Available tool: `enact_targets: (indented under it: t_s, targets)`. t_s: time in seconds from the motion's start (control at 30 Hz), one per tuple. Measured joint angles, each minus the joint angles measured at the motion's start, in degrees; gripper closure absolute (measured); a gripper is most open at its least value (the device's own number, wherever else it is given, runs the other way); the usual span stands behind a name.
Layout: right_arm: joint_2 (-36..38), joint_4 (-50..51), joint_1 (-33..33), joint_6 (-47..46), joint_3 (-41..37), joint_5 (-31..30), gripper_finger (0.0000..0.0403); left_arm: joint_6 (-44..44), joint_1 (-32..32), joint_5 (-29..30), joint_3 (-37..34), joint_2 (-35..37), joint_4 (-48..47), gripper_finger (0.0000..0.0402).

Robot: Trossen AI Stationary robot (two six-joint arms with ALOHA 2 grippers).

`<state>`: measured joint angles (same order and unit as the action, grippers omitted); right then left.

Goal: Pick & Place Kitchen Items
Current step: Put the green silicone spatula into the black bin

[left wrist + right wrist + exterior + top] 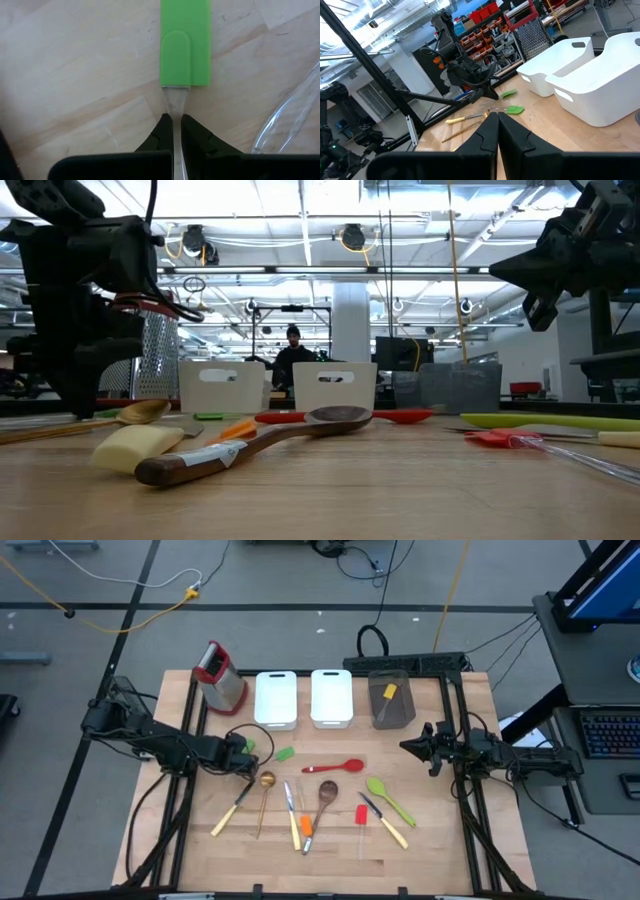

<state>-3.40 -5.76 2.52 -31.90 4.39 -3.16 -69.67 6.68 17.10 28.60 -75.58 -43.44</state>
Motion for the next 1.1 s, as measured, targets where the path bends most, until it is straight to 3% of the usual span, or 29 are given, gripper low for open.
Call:
enact_targets:
  t_s: [0.43, 1.1]
  targets:
    - [0.00, 0.00, 0.00, 0.00, 0.00, -0.10, 0.0403, 0.51, -0.04, 1.65, -0.11, 4.63, -1.85, 0.0397]
    - [0.02, 0.00, 0.00, 0.00, 0.01, -0.24, 0.0403, -1.17, 0.04, 1.16, 0.09, 4.71, -6.06, 0.0401]
